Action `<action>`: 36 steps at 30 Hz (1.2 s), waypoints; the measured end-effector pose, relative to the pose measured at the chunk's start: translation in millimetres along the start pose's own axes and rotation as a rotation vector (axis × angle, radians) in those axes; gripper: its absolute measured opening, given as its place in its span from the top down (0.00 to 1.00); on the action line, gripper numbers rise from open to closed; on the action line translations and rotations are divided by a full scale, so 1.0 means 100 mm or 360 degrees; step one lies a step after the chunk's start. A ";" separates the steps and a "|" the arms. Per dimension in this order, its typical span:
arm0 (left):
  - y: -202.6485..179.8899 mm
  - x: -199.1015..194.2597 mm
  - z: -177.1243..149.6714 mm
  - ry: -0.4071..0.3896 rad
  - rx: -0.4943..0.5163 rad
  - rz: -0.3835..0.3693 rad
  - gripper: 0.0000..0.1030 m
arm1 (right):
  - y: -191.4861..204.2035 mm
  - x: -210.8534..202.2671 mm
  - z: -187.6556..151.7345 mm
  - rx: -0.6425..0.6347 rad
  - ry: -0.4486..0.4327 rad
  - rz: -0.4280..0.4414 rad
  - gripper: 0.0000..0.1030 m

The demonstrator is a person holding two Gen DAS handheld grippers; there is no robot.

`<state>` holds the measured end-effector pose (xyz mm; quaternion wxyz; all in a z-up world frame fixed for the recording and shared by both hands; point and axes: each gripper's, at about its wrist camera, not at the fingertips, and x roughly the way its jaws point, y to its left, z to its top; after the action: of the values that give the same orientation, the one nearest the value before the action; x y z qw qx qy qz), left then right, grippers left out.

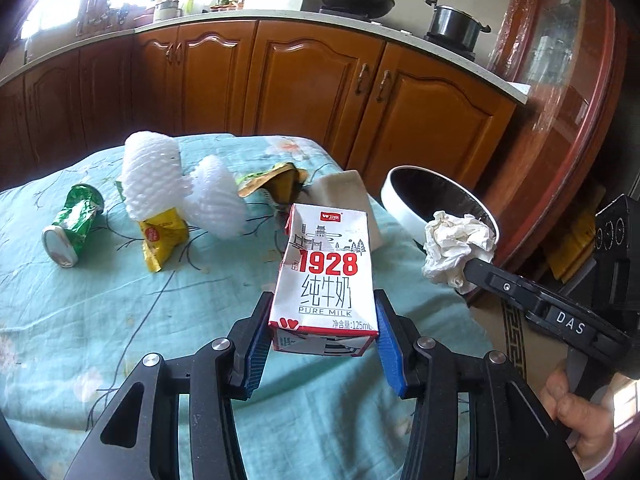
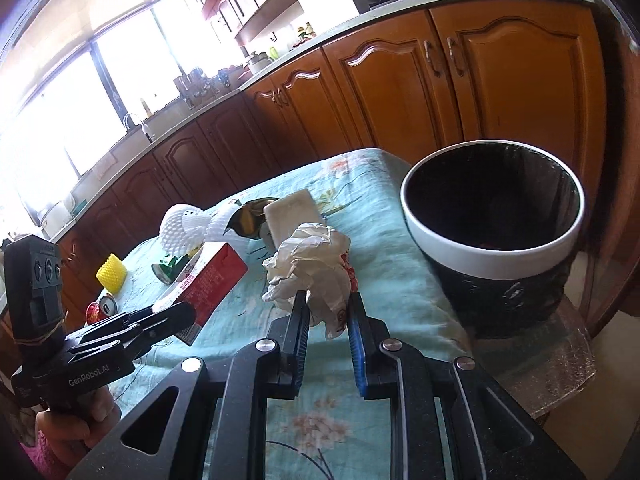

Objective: Collect trash
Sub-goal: 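Carry carton and tissue over the bin and open both tools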

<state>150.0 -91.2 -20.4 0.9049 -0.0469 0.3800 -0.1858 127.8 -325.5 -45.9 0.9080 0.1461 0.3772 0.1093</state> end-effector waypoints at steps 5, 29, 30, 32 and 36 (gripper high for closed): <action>-0.20 0.10 0.04 0.0013 0.0054 -0.0038 0.55 | -0.23 -0.12 0.04 0.0056 -0.0039 -0.0055 0.82; -0.97 0.97 0.59 0.0054 0.0279 -0.0114 0.55 | -1.09 -0.23 0.48 0.0209 -0.0103 -0.0268 0.82; -1.00 1.03 0.62 0.0059 0.0290 -0.0111 0.55 | -1.13 -0.21 0.51 0.0215 -0.0099 -0.0276 0.82; -1.05 1.13 0.66 0.0070 0.0310 -0.0104 0.55 | -1.19 -0.17 0.57 0.0226 -0.0085 -0.0288 0.82; -1.15 1.35 0.77 0.0085 0.0333 -0.0093 0.55 | -1.31 -0.09 0.64 0.0227 -0.0048 -0.0309 0.82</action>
<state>255.9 -252.4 -30.6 0.8887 0.0419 0.3809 -0.2519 178.8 -461.9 -42.3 0.9071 0.1748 0.3827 -0.0085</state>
